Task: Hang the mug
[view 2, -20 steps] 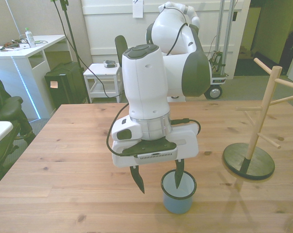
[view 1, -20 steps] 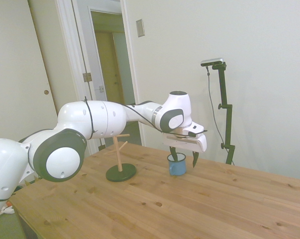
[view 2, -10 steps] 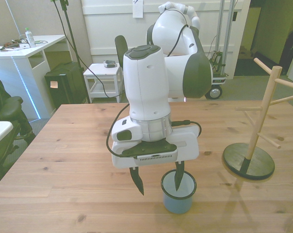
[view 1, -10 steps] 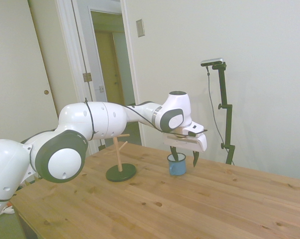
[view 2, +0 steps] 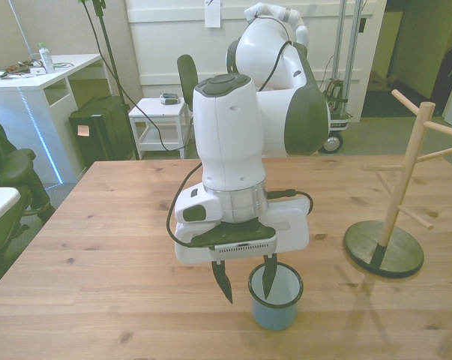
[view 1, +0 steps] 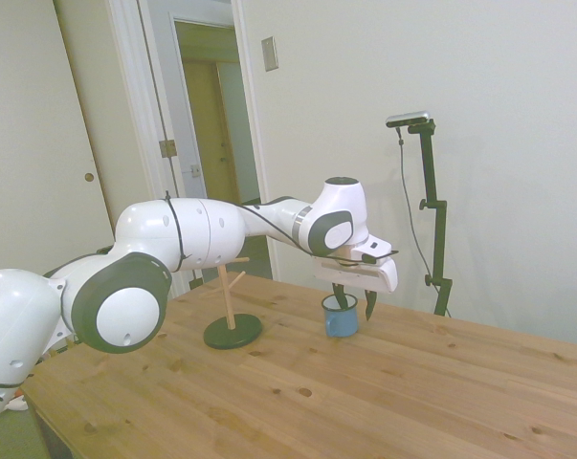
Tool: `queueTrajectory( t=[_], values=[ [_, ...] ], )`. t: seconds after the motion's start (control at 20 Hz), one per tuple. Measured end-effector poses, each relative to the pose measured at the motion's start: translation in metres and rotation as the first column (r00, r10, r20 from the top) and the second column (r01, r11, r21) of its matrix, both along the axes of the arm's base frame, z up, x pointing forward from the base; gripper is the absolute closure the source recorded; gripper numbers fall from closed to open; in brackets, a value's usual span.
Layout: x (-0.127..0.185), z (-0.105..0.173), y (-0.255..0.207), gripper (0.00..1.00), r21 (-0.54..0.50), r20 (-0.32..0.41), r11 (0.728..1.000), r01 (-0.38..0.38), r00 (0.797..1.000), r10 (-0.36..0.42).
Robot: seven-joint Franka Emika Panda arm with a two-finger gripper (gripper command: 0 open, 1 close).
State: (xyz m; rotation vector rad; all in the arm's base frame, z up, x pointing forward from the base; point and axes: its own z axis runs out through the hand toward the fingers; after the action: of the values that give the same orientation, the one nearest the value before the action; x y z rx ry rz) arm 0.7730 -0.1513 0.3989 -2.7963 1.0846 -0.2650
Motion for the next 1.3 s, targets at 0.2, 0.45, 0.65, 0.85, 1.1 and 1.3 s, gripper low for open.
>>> queueTrajectory(
  t=[0.2,0.45,0.65,0.85,1.1,1.3],
  values=[
    [0.000,0.000,0.001,1.00,0.000,0.000,1.000,0.002,1.000,-0.002],
    [0.002,0.005,0.009,1.00,0.002,0.007,1.000,0.008,1.000,-0.008],
    [0.003,0.010,0.014,1.00,0.003,0.013,1.000,0.015,1.000,-0.015],
    [0.003,0.014,0.018,1.00,0.003,0.018,1.000,0.014,1.000,-0.015],
    [-0.002,0.044,0.026,1.00,-0.002,0.050,1.000,0.006,0.999,-0.006],
    [-0.020,0.088,0.038,1.00,0.000,0.081,1.000,-0.004,0.997,0.004]
  ],
)
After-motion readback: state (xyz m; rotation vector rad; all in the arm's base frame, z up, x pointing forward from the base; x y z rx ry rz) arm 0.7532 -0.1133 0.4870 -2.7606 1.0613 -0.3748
